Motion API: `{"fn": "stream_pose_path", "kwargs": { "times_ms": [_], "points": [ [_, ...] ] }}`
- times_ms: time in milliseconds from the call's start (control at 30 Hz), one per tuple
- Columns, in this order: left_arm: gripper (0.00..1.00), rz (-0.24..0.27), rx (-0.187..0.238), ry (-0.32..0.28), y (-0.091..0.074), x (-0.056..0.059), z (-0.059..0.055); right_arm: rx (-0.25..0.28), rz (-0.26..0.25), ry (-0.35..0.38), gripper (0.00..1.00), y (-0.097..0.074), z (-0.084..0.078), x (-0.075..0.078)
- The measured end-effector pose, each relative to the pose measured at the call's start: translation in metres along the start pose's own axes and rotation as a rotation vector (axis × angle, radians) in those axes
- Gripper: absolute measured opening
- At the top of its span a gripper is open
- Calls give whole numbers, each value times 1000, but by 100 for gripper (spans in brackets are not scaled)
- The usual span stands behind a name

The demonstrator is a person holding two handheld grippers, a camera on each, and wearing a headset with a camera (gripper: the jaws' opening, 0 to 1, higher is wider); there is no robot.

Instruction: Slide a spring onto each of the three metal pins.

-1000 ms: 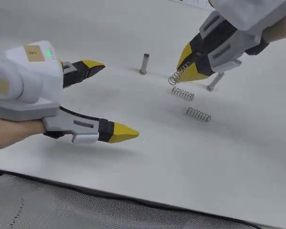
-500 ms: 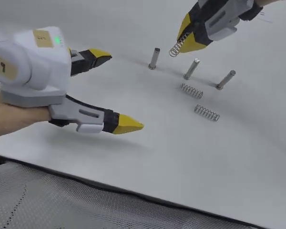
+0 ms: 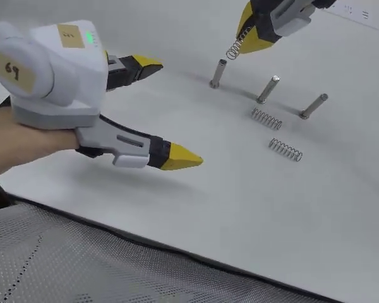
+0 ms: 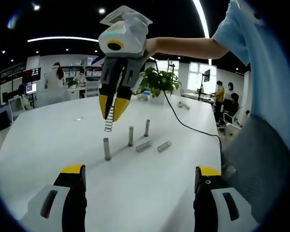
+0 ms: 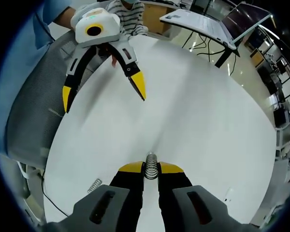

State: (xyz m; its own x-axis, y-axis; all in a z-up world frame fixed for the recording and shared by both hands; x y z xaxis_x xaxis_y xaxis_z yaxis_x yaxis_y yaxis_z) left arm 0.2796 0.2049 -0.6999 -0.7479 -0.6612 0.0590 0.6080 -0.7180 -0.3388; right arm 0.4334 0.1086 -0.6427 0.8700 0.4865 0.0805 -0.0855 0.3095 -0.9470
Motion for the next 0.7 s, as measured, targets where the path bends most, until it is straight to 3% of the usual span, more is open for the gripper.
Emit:
{"fn": "stream_pose_path", "kwargs": {
  "times_ms": [700],
  "points": [
    [88,12,3,-6,-2,-5,-2,-74,47,-46,8,18,0,6]
  ]
}}
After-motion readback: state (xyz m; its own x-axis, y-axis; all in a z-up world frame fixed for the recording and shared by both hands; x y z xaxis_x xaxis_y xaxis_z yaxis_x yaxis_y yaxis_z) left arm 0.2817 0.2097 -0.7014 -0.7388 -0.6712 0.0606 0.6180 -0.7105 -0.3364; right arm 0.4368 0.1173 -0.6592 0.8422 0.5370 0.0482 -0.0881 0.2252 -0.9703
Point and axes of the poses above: the centre of the closed fingertips' face, and the gripper's own axes: y roughly forward along the fingers, x roughly to its right, z roughly out of its top, the point moved 8 cm from there along -y, roughly backward along the fingers, and after that the axes turned 1 degree about y, right-handed, at the moved point
